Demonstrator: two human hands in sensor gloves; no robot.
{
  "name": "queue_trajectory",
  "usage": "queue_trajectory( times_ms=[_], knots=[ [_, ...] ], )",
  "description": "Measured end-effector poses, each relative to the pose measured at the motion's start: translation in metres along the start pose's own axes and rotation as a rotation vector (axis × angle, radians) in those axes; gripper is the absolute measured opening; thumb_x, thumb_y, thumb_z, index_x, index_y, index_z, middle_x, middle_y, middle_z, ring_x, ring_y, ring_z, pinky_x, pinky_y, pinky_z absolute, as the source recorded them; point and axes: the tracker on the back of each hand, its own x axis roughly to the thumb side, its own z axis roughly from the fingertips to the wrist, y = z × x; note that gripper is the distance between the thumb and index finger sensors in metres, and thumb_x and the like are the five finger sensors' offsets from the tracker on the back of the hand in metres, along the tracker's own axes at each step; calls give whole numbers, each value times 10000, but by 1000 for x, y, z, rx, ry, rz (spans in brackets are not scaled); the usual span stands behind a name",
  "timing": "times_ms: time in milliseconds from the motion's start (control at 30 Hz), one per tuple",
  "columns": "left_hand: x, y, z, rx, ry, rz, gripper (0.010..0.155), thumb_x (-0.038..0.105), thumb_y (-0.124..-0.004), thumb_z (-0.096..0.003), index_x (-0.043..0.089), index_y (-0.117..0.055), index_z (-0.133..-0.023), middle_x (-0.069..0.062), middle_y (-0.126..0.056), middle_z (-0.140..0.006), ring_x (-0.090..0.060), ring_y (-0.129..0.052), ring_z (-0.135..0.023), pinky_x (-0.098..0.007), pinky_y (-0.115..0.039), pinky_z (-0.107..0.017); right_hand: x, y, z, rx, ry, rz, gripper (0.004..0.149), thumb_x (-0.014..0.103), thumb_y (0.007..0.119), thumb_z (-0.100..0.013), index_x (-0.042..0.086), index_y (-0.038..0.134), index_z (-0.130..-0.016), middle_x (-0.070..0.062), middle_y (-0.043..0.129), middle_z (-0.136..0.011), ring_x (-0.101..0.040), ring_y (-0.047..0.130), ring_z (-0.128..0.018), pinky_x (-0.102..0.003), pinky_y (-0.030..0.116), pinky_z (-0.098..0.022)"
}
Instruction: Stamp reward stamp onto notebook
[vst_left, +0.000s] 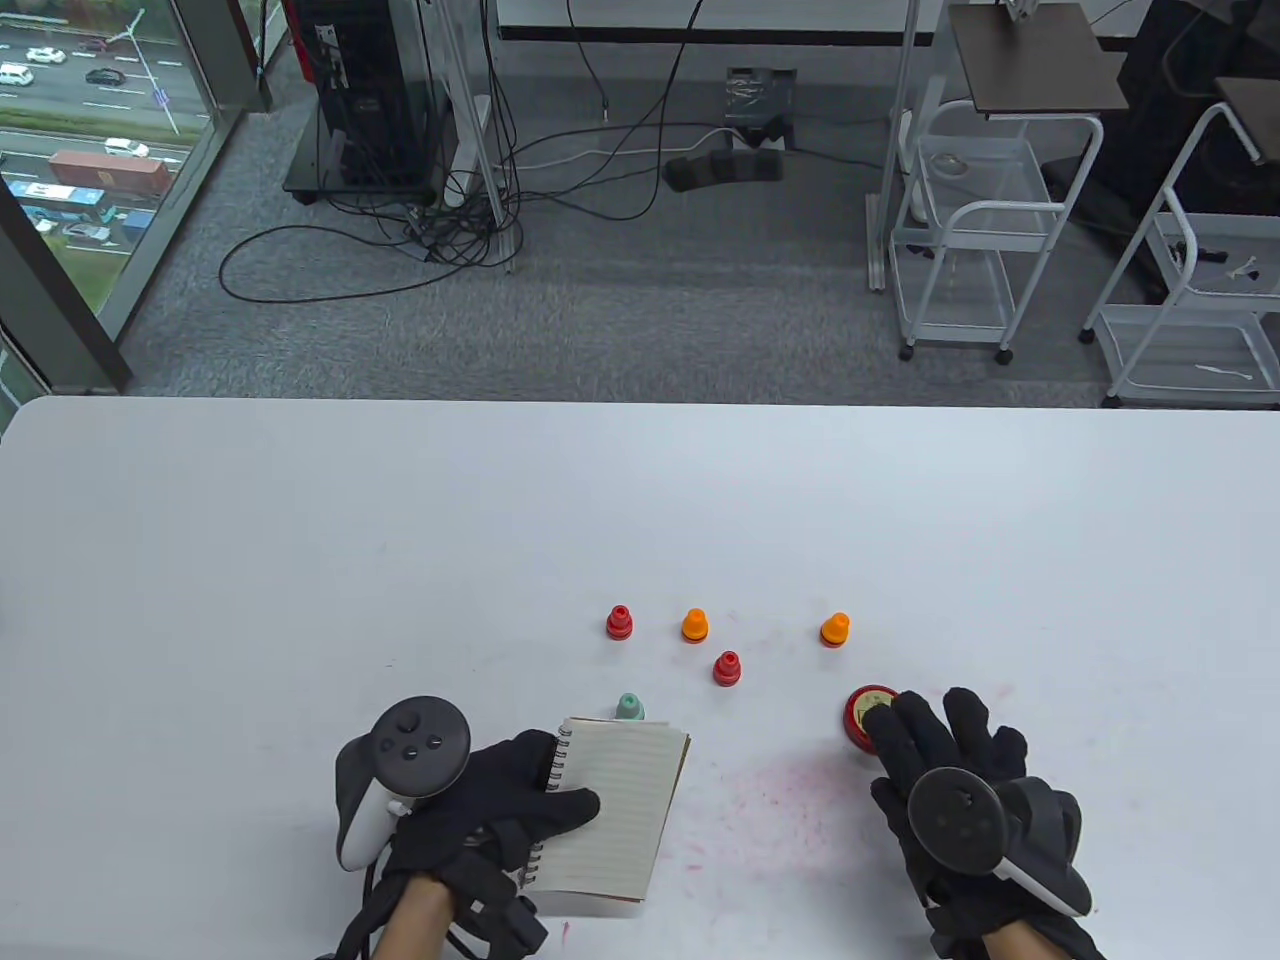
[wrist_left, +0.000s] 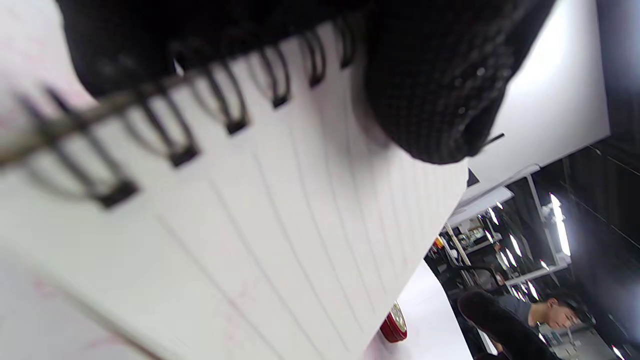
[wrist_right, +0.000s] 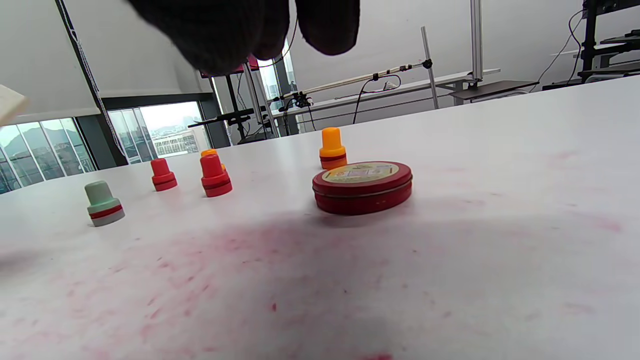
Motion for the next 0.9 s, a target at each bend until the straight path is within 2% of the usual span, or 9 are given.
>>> queue_trajectory(
  times_ms=[167, 367, 467, 533, 600, 667, 800, 900],
  knots=[
    [2, -36, -9, -21, 168, 20, 333, 433, -937, -407, 260, -886, -687, 50, -1008, -623, -212, -1067, -482, -495, -896, -476, 0, 0, 0, 5, -3, -6, 614, 340, 720, -486, 223, 538, -1060, -151, 482, -1163, -587, 315, -1009, -840, 359, -625],
    [-5, -61, -19, -45, 326, -94, 376, 411, -901, -436, 233, -818, -756, 8, -955, -664, -171, -1071, -433, -452, -921, -440, 2, -5, 2, -104, -80, -58, 578, 352, 712, -478, 217, 606, -1031, -143, 572, -1133, -574, 409, -1003, -813, 439, -635],
    [-9, -68, -20, -11, 373, -236, 449, 419, -892, -435, 210, -774, -815, -18, -920, -696, -144, -1072, -423, -428, -931, -431, 3, -7, 3, -118, -85, -56, 574, 355, 710, -478, 217, 614, -1027, -139, 587, -1128, -572, 422, -1002, -808, 450, -637],
    [-8, -72, -18, 45, 376, -271, 585, 414, -896, -425, 148, -727, -918, -93, -874, -770, -127, -1064, -414, -413, -931, -418, 3, -7, 3, -117, -86, -59, 573, 358, 709, -479, 218, 616, -1027, -139, 588, -1129, -569, 429, -1002, -806, 456, -638],
    [-3, -78, -18, 49, 366, -373, 820, 416, -893, -427, 26, -577, -1075, -86, -851, -798, -121, -1061, -416, -412, -927, -419, 3, -6, 3, -119, -105, -72, 567, 359, 706, -480, 220, 623, -1023, -131, 588, -1130, -570, 432, -1004, -802, 464, -641],
    [2, -86, -20, 43, 348, -539, 945, 437, -879, -433, -21, -434, -1129, -101, -833, -828, -113, -1057, -418, -403, -925, -415, 5, -6, 2, -127, -128, -90, 564, 357, 705, -481, 217, 628, -1021, -137, 589, -1128, -570, 440, -1001, -798, 473, -641],
    [8, -95, -24, 21, 328, -649, 963, 454, -858, -443, -28, -396, -1138, -120, -828, -838, -97, -1039, -405, -409, -921, -416, 6, -6, 3, -126, -136, -76, 562, 359, 704, -480, 221, 630, -1020, -134, 590, -1129, -565, 443, -1004, -794, 479, -643],
    [9, -97, -25, 4, 327, -666, 969, 465, -845, -449, -28, -382, -1144, -128, -818, -844, -92, -1030, -412, -414, -914, -424, 5, -7, 3, -128, -128, -83, 562, 358, 704, -481, 220, 629, -1020, -139, 587, -1129, -569, 440, -1002, -795, 477, -643]
  ],
)
